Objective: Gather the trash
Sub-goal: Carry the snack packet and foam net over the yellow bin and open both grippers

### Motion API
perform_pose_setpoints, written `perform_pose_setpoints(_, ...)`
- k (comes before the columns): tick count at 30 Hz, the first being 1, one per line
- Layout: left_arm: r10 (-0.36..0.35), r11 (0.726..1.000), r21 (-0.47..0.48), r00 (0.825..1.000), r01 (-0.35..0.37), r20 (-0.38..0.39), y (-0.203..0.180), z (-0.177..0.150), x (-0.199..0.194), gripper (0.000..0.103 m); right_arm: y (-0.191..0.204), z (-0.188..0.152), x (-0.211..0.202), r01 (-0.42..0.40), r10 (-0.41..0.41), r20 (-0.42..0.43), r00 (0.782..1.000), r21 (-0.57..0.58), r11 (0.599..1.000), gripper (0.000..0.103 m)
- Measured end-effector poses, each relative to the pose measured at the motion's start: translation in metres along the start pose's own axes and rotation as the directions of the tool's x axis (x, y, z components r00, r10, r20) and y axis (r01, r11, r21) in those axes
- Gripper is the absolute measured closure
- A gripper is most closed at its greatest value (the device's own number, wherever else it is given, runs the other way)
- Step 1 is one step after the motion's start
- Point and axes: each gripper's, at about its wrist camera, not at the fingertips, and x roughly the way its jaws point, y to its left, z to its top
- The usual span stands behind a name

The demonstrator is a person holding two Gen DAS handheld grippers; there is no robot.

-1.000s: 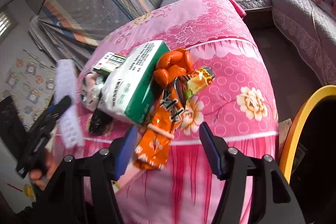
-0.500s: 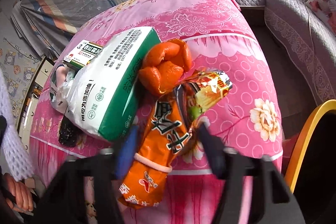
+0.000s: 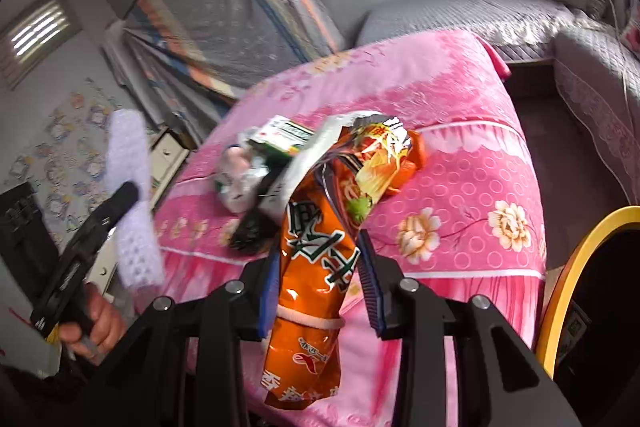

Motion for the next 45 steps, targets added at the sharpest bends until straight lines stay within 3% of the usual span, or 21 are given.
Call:
perform_pose_setpoints(5,-0.029,0.999,0.019,0.999,0.029,0.014,-0.018,0.006,-0.007,0.081,0.009,-0.010,-0.029,-0.034,0.035,0.043,0.998,-0.023,0.999,0.070)
perform_pose_setpoints(18,-0.133,0.987,0.089,0.991,0.130,0.023,-0.071,0.018,-0.011,0.081,-0.025,-0.028,-0.081,0.036,-0.043,0.137,0.990,0.054,0.998,0.070)
perform_pose_setpoints(29,-0.231,0.957,0.179,0.973,0.230,-0.015,-0.125,0.029,0.012,0.081,-0.069,-0.041,-0.111,0.102,-0.132,0.194,0.972,0.157,0.982,0.070)
perform_pose_setpoints(35,-0.281,0.936,0.213,0.959,0.282,-0.036,-0.157,0.032,0.030,0.081,-0.098,-0.053,-0.134,0.187,-0.236,0.225,0.945,0.219,0.958,0.069)
perform_pose_setpoints(45,-0.344,0.897,0.260,0.934,0.358,-0.100,-0.203,0.030,0.066,0.080,-0.147,-0.079,-0.166,0.319,-0.409,0.239,0.881,0.340,0.885,0.069)
